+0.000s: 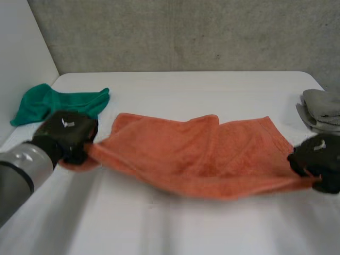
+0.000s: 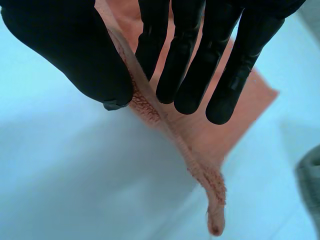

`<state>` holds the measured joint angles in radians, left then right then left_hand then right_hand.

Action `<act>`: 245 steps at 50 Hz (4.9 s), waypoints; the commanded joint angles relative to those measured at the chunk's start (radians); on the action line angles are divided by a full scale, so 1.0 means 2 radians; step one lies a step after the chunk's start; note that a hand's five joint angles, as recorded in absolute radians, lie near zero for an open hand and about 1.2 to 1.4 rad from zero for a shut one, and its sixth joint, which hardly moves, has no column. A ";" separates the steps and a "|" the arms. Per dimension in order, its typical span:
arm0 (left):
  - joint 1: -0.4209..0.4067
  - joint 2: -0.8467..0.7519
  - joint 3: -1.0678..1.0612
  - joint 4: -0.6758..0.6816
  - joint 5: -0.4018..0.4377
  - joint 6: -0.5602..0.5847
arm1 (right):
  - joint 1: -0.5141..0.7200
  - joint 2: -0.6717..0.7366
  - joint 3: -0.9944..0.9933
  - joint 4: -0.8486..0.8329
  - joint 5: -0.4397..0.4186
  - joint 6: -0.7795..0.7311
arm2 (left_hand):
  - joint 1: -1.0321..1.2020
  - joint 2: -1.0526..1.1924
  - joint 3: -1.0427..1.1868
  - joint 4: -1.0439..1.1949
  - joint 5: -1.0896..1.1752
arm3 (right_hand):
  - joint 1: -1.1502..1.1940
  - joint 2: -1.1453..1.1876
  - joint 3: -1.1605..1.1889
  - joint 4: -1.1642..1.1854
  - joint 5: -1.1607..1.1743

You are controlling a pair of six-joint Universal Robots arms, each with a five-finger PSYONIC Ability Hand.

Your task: Fold the laundry.

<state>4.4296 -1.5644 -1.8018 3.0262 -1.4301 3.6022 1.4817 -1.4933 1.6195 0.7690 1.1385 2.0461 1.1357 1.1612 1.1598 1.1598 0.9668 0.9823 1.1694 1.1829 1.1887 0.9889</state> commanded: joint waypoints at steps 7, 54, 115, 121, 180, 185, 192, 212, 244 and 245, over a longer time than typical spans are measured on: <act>0.003 -0.077 -0.010 -0.016 -0.011 0.123 | 0.001 0.075 -0.007 -0.102 0.084 0.009 | 0.098 0.085 0.086 0.086 0.095 | 0.207 0.113 0.107 0.104 0.116; -0.027 -0.155 0.087 0.015 -0.032 0.133 | 0.044 0.134 -0.111 -0.084 0.074 0.022 | 0.113 0.100 0.101 0.101 0.110 | 0.207 0.113 0.107 0.104 0.116; -0.060 -0.220 0.103 0.209 -0.057 0.051 | 0.044 0.185 -0.121 -0.285 0.089 0.254 | -0.481 -0.493 -0.493 -0.493 -0.483 | -0.403 -0.497 -0.504 -0.507 -0.494; -0.058 -0.218 0.081 0.209 -0.057 0.034 | 0.022 0.187 -0.053 -0.318 0.040 0.248 | -0.481 -0.493 -0.493 -0.493 -0.483 | -0.248 -0.341 -0.348 -0.351 -0.338; -0.006 -0.240 0.177 0.139 0.029 0.002 | -0.018 0.282 -0.306 -0.178 0.010 0.291 | -0.451 -0.464 -0.463 -0.463 -0.454 | -0.278 -0.372 -0.379 -0.382 -0.369; 0.006 -0.327 0.299 0.050 0.050 -0.026 | 0.015 0.342 -0.380 -0.164 0.011 0.298 | -0.410 -0.423 -0.422 -0.422 -0.413 | -0.278 -0.372 -0.379 -0.382 -0.369; 0.013 -0.400 0.385 0.016 0.055 -0.026 | 0.028 0.423 -0.477 -0.142 0.011 0.315 | -0.408 -0.421 -0.420 -0.420 -0.411 | -0.277 -0.370 -0.377 -0.380 -0.367; 0.010 -0.474 0.438 0.018 0.046 -0.023 | 0.058 0.523 -0.555 -0.137 0.017 0.318 | -0.181 -0.194 -0.193 -0.193 -0.184 | -0.214 -0.307 -0.314 -0.317 -0.304; -0.016 -0.296 0.324 0.072 0.019 0.020 | 0.058 0.423 -0.501 -0.138 0.013 0.318 | 0.130 0.118 0.118 0.118 0.127 | 0.207 0.113 0.107 0.104 0.116; -0.016 -0.283 0.316 0.076 0.019 0.020 | 0.058 0.410 -0.495 -0.138 0.012 0.318 | 0.130 0.118 0.118 0.118 0.127 | 0.207 0.113 0.107 0.104 0.116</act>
<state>4.4072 -2.2881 -1.0789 3.1237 -1.3925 3.6478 1.6033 -0.5273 0.5585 0.4929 1.1670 2.6810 1.1382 1.1935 1.1869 1.1981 0.9815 0.7800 1.1762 1.1833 1.1866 0.9900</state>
